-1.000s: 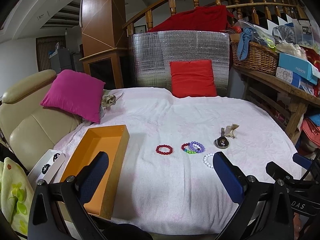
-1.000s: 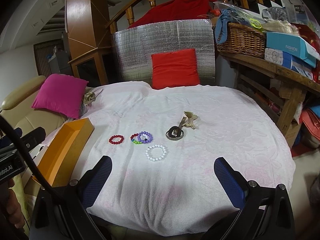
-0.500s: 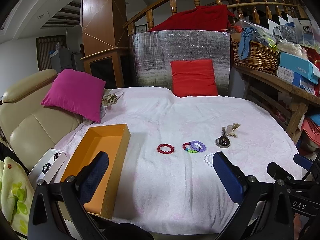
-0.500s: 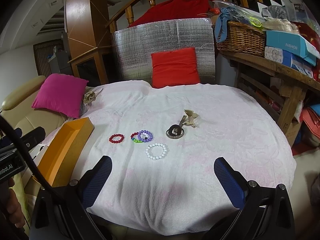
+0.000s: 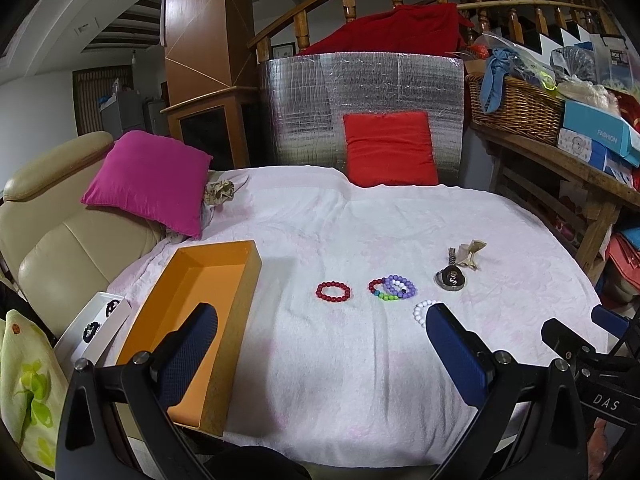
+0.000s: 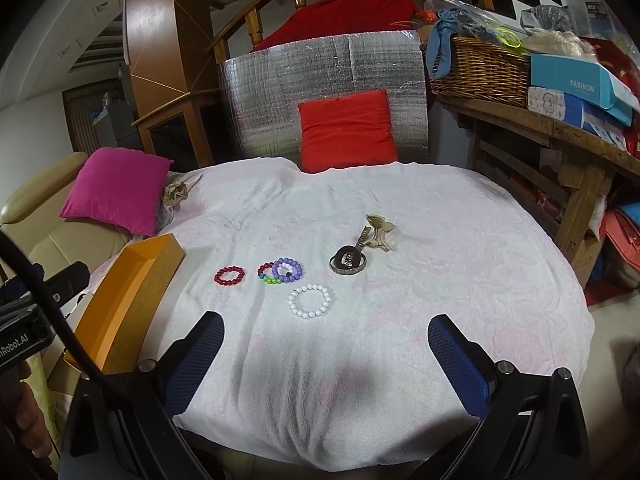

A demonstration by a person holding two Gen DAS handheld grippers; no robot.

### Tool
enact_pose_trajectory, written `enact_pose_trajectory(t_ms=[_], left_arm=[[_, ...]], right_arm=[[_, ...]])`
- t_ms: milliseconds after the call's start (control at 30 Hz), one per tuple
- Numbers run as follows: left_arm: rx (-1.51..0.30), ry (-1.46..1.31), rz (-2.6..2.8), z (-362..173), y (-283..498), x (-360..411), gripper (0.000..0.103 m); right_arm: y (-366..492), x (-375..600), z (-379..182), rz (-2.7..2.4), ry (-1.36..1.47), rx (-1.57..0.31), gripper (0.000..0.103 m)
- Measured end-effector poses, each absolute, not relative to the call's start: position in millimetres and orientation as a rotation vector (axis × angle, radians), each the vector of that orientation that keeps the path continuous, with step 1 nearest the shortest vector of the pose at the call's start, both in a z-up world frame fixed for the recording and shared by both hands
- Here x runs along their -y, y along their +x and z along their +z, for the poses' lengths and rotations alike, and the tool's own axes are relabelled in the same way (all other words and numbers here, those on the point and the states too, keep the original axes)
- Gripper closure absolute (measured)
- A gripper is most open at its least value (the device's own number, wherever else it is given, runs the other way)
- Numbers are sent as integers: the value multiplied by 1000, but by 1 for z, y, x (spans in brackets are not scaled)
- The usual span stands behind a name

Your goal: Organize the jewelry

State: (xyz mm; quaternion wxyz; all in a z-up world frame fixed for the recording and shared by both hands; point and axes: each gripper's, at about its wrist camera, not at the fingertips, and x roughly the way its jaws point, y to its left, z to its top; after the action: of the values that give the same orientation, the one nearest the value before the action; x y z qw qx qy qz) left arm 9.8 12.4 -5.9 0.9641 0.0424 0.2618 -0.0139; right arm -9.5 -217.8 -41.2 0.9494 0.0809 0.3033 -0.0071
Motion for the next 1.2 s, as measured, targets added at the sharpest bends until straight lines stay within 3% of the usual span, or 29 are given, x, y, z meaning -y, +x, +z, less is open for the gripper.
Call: enact_pose_trajectory(t_ms=[400, 633, 1133, 1200], left_arm=[[-552, 85, -26, -12, 20, -15, 0], [-653, 65, -34, -39, 68, -17, 0], [-676, 3, -77, -103, 201, 20, 0], [-656, 20, -70, -112, 209, 26, 0]], right_arm=[[-2, 223, -40, -21, 164, -617, 0], [35, 245, -53, -35, 188, -646, 0], [207, 321, -119, -42, 464, -796, 0], [228, 319, -131, -71, 472, -847, 4]])
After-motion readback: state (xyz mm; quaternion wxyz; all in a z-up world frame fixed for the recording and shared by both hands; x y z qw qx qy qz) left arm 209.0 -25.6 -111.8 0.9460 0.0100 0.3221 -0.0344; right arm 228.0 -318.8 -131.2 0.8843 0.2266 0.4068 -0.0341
